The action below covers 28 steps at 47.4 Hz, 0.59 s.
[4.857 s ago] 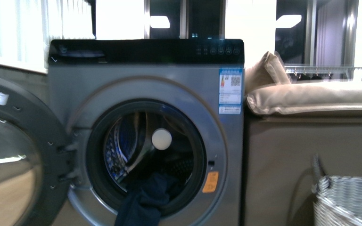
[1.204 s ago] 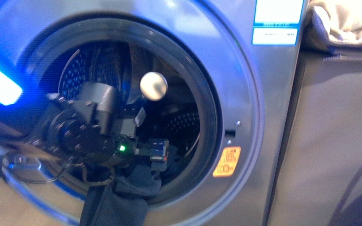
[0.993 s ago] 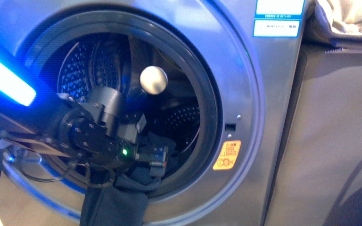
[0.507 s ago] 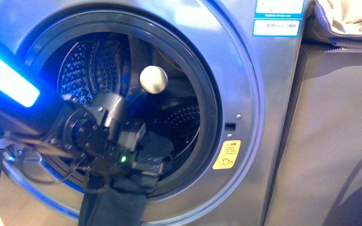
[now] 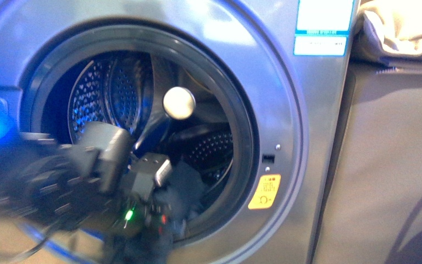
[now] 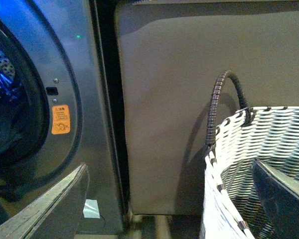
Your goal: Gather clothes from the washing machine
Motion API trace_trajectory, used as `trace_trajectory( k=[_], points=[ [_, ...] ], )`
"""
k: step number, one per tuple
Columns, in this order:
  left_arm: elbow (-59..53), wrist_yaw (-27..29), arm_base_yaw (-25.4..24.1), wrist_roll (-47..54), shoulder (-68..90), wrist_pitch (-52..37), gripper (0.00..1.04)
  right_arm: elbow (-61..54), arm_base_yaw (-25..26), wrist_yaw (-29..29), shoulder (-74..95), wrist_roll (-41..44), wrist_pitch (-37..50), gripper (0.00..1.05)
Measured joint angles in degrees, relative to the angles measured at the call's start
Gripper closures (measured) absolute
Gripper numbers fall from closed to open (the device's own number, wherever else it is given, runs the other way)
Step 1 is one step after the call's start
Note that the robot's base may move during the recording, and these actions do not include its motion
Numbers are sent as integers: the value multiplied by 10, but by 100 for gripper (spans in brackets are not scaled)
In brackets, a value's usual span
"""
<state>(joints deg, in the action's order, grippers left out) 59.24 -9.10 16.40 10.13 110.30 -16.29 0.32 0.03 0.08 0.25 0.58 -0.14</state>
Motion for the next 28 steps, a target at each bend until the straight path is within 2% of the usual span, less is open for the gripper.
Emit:
trace_trajectory(
  k=[20, 28],
  points=[
    [-134, -75, -3, 18, -221, -10, 89, 0, 0, 0, 0, 0, 0, 7],
    [-152, -112, -4, 16, -328, 8, 89, 0, 0, 0, 0, 0, 0, 7]
  ],
)
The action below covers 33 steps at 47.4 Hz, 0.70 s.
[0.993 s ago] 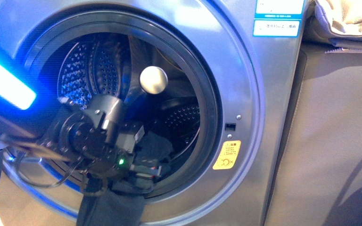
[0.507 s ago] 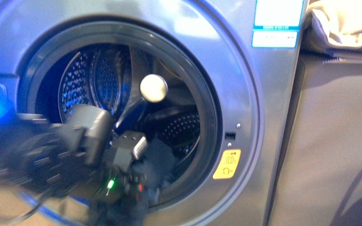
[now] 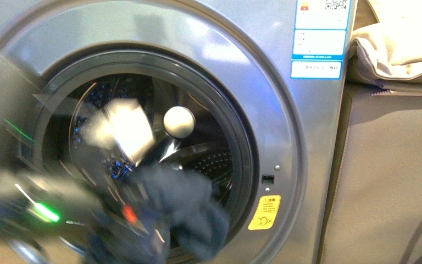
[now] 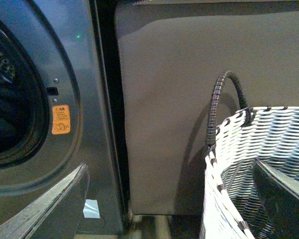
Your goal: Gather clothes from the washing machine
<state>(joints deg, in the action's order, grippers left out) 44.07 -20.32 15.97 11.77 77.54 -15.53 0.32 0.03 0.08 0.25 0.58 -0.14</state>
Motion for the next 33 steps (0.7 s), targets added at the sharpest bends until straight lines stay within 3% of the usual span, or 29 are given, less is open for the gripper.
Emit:
trace_trajectory(
  k=[13, 33],
  points=[
    [59, -26, 47, -24, -161, 49, 89, 0, 0, 0, 0, 0, 0, 7],
    [233, 12, 136, -13, -127, 79, 89, 0, 0, 0, 0, 0, 0, 7]
  ],
)
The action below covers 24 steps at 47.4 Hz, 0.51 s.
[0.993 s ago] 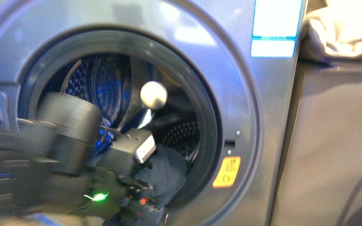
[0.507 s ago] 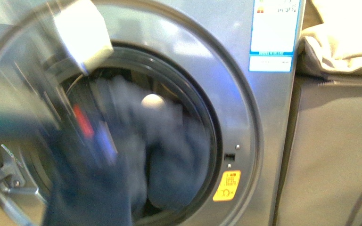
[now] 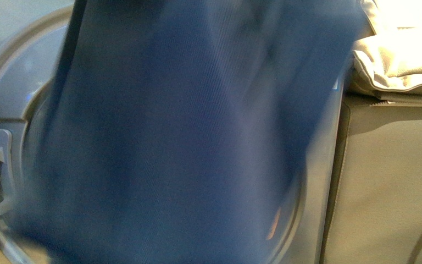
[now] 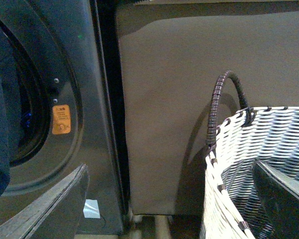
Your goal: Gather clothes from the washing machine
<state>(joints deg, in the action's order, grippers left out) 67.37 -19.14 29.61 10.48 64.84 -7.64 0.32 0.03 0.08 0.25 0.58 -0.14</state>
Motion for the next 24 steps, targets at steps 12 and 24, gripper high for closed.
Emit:
trace_trajectory(
  k=[12, 24],
  points=[
    [178, 13, 29, 1, 109, 35, 89, 0, 0, 0, 0, 0, 0, 7],
    [327, 37, 57, 27, 190, 96, 89, 0, 0, 0, 0, 0, 0, 7]
  ],
)
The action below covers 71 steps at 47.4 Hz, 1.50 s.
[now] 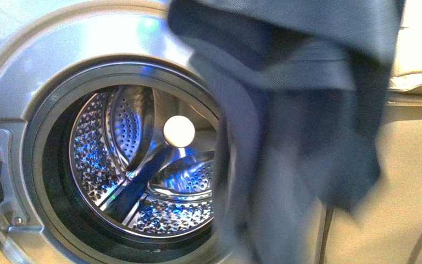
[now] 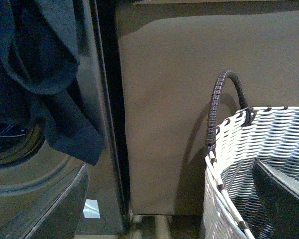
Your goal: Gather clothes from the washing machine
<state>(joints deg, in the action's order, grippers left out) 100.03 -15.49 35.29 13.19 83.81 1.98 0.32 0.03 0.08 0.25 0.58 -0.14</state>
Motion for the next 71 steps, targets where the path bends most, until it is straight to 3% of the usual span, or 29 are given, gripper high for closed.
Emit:
trace_trajectory(
  k=[27, 29, 33, 36, 42, 49, 55, 63, 71],
  points=[
    [34, 0, 22, 1, 9, 10, 89, 0, 0, 0, 0, 0, 0, 7],
    [34, 0, 22, 1, 9, 10, 89, 0, 6, 18, 1, -15, 4, 7],
    [34, 0, 22, 2, 9, 10, 89, 1, 73, 195, 25, -144, 63, 7],
    [34, -1, 22, 2, 9, 11, 89, 13, 110, 274, 60, -232, 114, 7],
    [34, -1, 22, 2, 9, 11, 89, 49, 151, 332, 141, -296, 214, 7],
    [34, -1, 22, 2, 9, 11, 89, 114, 158, 347, 250, -310, 308, 7],
    [34, 0, 22, 2, 9, 11, 89, 204, 112, 328, 350, -296, 334, 7],
    [34, 0, 22, 2, 9, 11, 89, 319, -24, 255, 416, -231, 310, 7],
    [34, 0, 22, 2, 9, 11, 89, 369, -126, 197, 449, -174, 299, 7]
  ],
)
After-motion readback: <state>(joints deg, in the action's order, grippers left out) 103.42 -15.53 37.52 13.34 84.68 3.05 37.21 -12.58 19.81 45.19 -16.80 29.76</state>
